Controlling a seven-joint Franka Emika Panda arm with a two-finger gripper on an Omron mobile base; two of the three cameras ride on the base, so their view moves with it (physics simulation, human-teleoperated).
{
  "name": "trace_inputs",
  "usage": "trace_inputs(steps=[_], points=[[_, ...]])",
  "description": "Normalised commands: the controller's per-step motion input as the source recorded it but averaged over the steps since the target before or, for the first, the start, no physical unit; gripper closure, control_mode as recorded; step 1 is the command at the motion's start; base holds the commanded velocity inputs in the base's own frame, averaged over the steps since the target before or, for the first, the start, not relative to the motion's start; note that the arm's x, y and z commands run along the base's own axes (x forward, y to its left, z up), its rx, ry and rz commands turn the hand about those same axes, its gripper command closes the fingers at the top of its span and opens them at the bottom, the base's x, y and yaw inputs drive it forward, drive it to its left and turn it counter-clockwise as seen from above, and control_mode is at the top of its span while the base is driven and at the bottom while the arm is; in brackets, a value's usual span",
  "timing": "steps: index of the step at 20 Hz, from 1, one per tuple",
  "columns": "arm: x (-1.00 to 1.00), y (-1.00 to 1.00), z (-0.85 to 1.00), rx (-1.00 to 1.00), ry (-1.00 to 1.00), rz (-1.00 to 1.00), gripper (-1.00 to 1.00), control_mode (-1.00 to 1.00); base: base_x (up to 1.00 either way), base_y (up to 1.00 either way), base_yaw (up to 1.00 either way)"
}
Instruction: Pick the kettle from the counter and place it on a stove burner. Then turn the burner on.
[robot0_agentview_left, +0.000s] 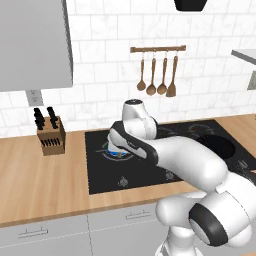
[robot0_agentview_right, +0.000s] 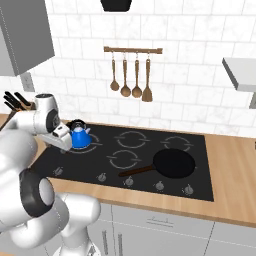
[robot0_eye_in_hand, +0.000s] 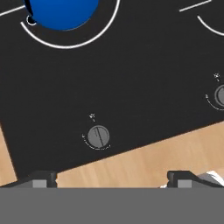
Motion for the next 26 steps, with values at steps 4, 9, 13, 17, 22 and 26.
trace_inputs(steps=[4, 9, 13, 17, 22, 26], points=[[-0.25, 0.10, -0.43, 0.00, 0.01, 0.07, -1.00, -1.00, 0.00, 0.00, 0.00], [-0.01, 0.17, -0.28, 0.00, 0.05, 0.07, -1.00, -1.00, 0.00, 0.00, 0.00], [0.01, 0.21, -0.22, 0.00, 0.03, 0.09, -1.00, -1.00, 0.00, 0.00, 0.00], [0.04, 0.16, -0.28, 0.00, 0.02, 0.10, -1.00, -1.00, 0.00, 0.00, 0.00], [0.05, 0.03, -0.31, 0.00, 0.00, 0.10, -1.00, -1.00, 0.00, 0.00, 0.00], [0.13, 0.00, -0.31, 0.00, 0.00, 0.08, -1.00, -1.00, 0.00, 0.00, 0.00]])
